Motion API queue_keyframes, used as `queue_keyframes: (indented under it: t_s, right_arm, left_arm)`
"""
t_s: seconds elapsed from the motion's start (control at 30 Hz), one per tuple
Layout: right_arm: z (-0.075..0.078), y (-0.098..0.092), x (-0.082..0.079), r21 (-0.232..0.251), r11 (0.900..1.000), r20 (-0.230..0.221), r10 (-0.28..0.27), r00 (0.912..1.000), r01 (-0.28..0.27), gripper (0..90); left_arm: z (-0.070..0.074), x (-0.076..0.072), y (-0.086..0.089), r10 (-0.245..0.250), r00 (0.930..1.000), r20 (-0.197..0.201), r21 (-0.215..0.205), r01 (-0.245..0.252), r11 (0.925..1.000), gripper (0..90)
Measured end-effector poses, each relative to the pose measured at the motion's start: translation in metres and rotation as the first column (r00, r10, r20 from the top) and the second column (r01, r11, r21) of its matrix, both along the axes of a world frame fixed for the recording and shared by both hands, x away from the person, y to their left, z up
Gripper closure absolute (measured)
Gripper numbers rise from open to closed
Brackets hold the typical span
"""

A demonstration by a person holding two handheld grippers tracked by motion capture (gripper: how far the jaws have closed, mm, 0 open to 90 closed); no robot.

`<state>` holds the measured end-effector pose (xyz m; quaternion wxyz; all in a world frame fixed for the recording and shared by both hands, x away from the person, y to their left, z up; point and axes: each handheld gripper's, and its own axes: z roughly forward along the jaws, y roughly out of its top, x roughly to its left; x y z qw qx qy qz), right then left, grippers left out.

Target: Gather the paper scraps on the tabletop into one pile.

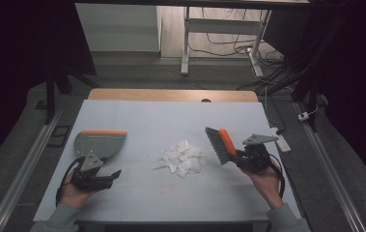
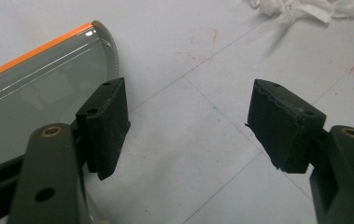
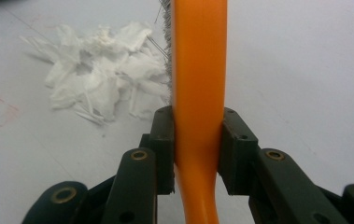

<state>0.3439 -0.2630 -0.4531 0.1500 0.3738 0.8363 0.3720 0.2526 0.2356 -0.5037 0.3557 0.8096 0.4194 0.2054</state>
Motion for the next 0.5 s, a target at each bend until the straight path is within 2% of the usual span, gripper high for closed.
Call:
queue_keyframes:
  t_s: [0.2,0.5]
  right_arm:
    - [-0.008,-0.019,-0.008,0.022,1.000,0.019,-0.016,0.9997,0.015,69.8]
    - [-0.018,-0.041,-0.018,0.026,0.999,0.044,-0.026,0.9987,0.025,69.9]
  left_arm:
    - [0.001,0.000,-0.002,0.001,1.0000,0.004,-0.012,-0.001,0.9999,30.0]
    - [0.000,0.000,-0.005,-0.004,1.0000,0.008,-0.017,0.004,0.9999,29.8]
